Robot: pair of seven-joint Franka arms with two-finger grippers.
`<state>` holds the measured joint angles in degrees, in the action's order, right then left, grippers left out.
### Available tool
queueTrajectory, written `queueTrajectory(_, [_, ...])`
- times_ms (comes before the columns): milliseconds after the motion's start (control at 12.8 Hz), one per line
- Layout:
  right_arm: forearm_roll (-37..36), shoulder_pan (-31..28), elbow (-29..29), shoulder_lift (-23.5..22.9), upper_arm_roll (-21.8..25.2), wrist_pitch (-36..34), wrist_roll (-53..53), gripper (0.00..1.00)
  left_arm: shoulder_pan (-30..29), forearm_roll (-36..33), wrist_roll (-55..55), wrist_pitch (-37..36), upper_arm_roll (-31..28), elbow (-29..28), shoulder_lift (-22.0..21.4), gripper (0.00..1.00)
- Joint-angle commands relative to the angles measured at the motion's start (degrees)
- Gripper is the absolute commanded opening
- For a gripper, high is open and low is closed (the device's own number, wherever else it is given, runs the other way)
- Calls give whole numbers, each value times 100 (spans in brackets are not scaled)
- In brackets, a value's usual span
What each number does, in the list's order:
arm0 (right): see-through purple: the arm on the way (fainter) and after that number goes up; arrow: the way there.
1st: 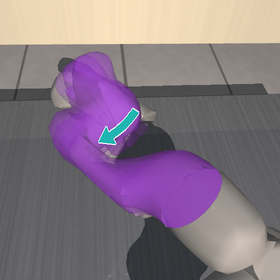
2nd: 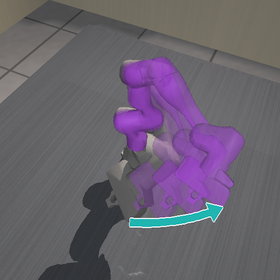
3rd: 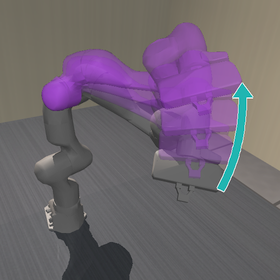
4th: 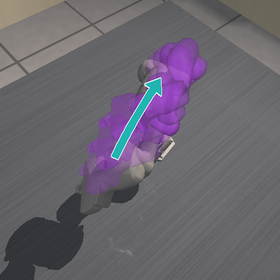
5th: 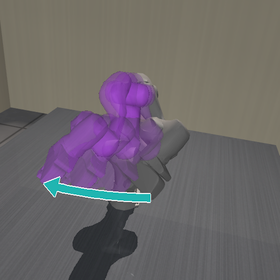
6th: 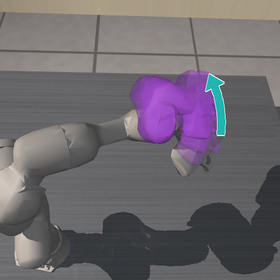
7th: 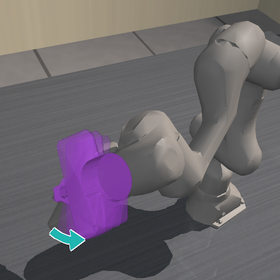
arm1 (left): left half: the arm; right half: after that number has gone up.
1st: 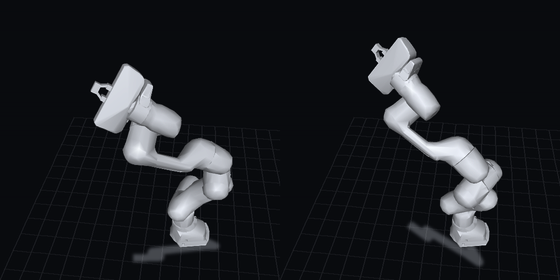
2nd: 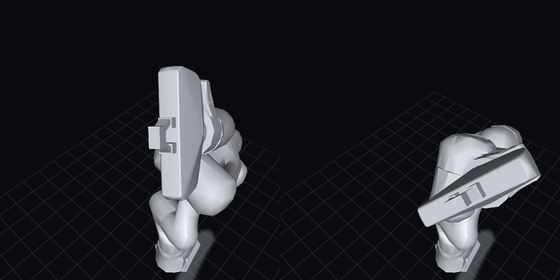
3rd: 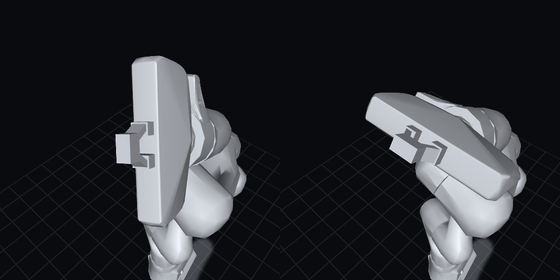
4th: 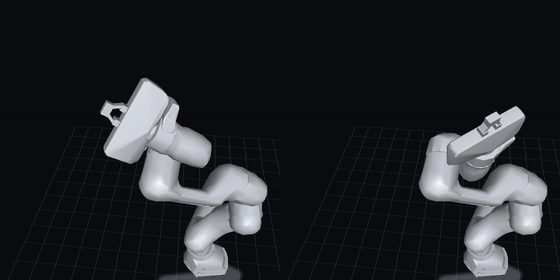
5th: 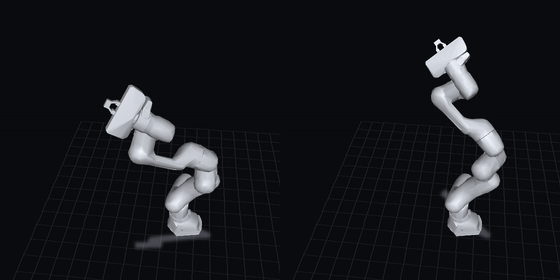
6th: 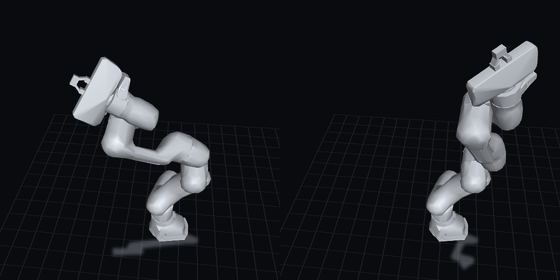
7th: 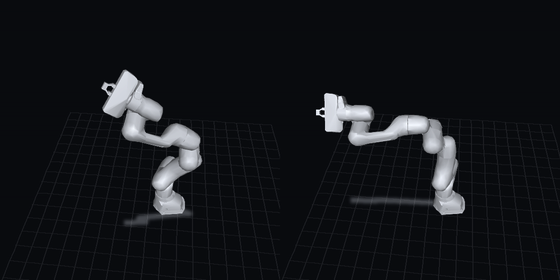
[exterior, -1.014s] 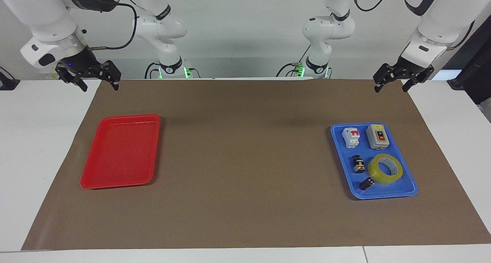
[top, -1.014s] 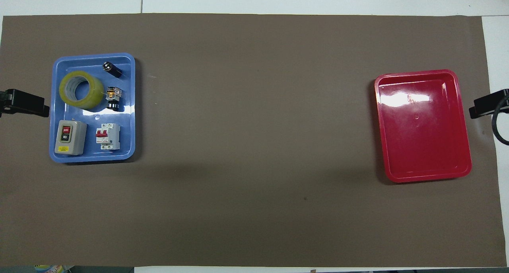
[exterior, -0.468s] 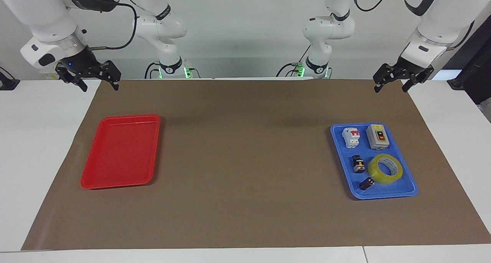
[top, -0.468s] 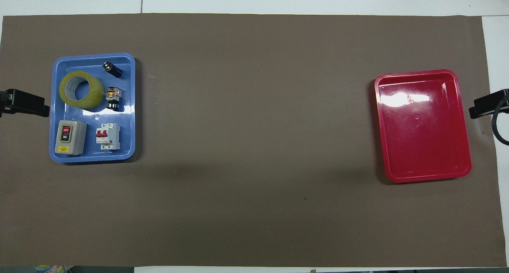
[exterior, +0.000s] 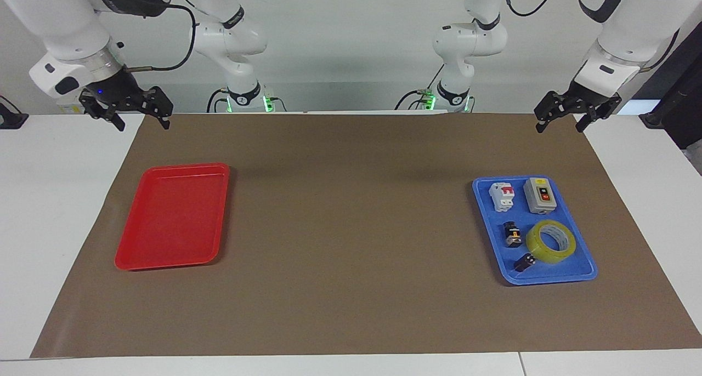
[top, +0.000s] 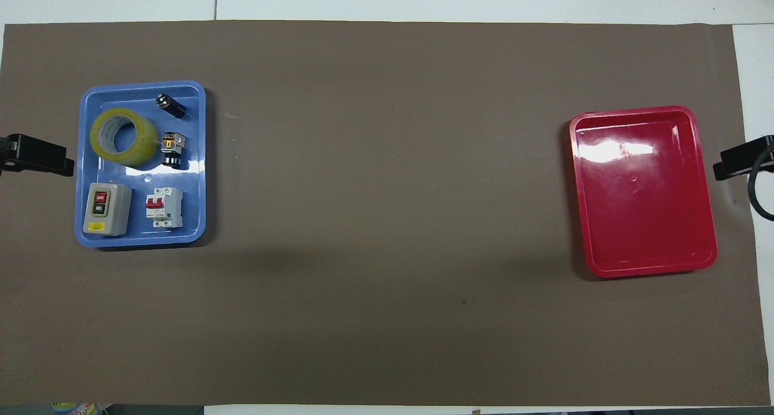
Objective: Place and move tape with both arms
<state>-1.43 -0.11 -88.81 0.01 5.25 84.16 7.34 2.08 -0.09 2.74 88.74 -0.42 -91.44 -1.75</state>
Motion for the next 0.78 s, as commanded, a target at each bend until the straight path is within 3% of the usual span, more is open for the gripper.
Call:
queueTrajectory(0, [90, -51, -93, 43, -42, 109, 40, 100, -6, 132, 104, 178, -46, -164, -115, 100])
queueTrajectory(234, [90, -42, -93, 43, -51, 118, 40, 100, -24, 132, 95, 590, -46, -242, -19, 100])
queueTrajectory(702, [90, -50, -93, 34, -51, 109, 40, 100, -524, 132, 139, 2048, -46, -304, 1298, 100])
